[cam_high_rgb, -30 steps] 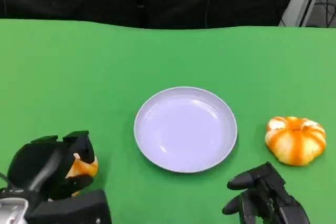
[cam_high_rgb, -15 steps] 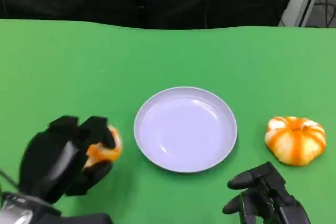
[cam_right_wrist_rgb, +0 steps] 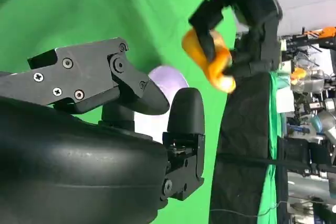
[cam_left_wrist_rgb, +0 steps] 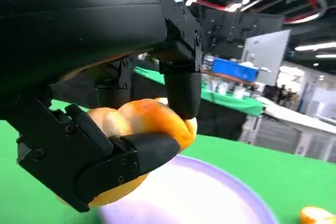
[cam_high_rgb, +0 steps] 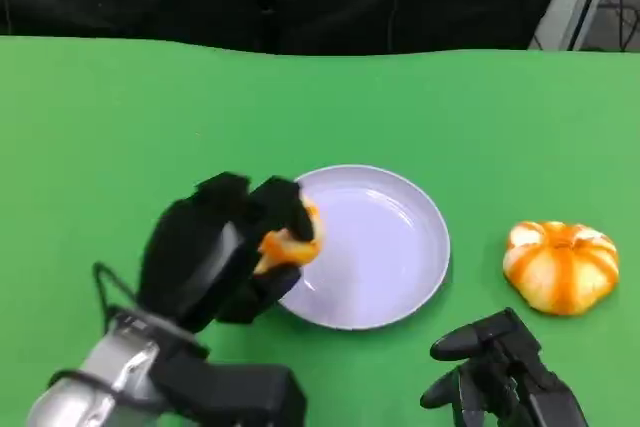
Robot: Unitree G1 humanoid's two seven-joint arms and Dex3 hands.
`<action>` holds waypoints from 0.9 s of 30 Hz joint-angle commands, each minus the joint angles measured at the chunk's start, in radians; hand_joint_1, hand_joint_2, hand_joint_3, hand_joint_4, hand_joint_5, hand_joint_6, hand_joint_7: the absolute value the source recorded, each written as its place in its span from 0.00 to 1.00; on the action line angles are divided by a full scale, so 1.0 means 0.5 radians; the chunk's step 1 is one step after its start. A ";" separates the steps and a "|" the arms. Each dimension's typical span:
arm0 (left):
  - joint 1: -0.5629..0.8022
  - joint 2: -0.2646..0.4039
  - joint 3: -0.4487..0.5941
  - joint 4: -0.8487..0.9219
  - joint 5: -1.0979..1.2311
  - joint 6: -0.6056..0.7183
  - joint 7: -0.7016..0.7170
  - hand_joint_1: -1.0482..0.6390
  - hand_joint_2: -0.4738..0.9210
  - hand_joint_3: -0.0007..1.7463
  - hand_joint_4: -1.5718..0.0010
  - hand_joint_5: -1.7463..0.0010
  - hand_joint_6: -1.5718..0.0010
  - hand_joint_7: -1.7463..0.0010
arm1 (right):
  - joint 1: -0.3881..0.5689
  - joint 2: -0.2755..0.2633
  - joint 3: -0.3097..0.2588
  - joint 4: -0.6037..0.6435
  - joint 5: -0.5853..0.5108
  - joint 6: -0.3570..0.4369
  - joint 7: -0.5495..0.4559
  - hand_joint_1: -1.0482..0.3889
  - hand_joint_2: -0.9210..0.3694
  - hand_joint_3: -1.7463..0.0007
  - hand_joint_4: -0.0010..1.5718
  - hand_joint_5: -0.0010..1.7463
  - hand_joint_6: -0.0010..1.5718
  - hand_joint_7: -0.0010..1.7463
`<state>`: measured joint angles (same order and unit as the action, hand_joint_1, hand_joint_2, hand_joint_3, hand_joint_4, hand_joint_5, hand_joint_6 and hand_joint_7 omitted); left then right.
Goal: Grasp the bread from the table and place it into the plate.
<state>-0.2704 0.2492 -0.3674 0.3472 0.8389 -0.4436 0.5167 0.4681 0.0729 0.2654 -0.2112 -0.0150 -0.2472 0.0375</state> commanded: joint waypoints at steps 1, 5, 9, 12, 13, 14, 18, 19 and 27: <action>-0.086 -0.014 -0.030 0.076 -0.021 -0.006 -0.003 0.47 0.63 0.83 0.43 0.00 0.61 0.00 | 0.003 -0.009 -0.008 -0.007 0.022 -0.008 0.003 0.55 0.00 0.46 0.13 1.00 0.06 1.00; -0.276 -0.120 -0.109 0.270 -0.001 0.053 -0.028 0.49 0.61 0.82 0.42 0.00 0.57 0.00 | 0.012 -0.004 -0.004 -0.011 0.020 -0.003 -0.004 0.55 0.00 0.45 0.14 1.00 0.07 1.00; -0.388 -0.189 -0.138 0.422 -0.053 0.102 -0.072 0.49 0.62 0.75 0.48 0.00 0.60 0.02 | 0.010 -0.016 -0.014 -0.004 0.026 -0.004 0.007 0.55 0.00 0.45 0.13 1.00 0.06 1.00; -0.435 -0.195 -0.148 0.485 -0.133 0.107 -0.231 0.47 0.78 0.53 0.68 0.14 0.70 0.34 | 0.010 -0.012 -0.016 -0.003 0.022 -0.002 0.005 0.55 0.00 0.45 0.13 1.00 0.06 1.00; -0.449 -0.186 -0.158 0.503 -0.151 0.101 -0.293 0.46 0.81 0.48 0.75 0.20 0.74 0.43 | 0.009 -0.014 -0.016 -0.001 0.019 -0.009 0.006 0.55 0.00 0.45 0.13 1.00 0.06 1.00; -0.458 -0.180 -0.166 0.515 -0.161 0.096 -0.331 0.44 0.88 0.39 0.83 0.33 0.78 0.54 | 0.009 -0.015 -0.017 0.001 0.017 -0.014 0.006 0.55 0.00 0.45 0.13 1.00 0.06 1.00; -0.461 -0.158 -0.184 0.500 -0.167 0.142 -0.473 0.42 0.99 0.22 0.89 0.48 0.79 0.73 | 0.009 -0.014 -0.016 0.003 0.017 -0.019 0.008 0.55 0.00 0.45 0.13 1.00 0.06 1.00; -0.457 -0.146 -0.195 0.480 -0.164 0.179 -0.549 0.29 1.00 0.22 0.96 0.74 0.91 0.85 | 0.010 -0.013 -0.014 0.004 0.018 -0.019 0.009 0.55 0.00 0.45 0.13 1.00 0.06 1.00; -0.400 -0.115 -0.206 0.321 -0.243 0.384 -0.951 0.13 1.00 0.24 1.00 1.00 0.99 0.98 | 0.012 -0.018 -0.017 -0.006 0.024 -0.012 0.020 0.55 0.00 0.45 0.13 1.00 0.06 1.00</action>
<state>-0.4830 0.1741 -0.4722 0.5377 0.7330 -0.2772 0.0765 0.4692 0.0719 0.2630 -0.2106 -0.0143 -0.2471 0.0461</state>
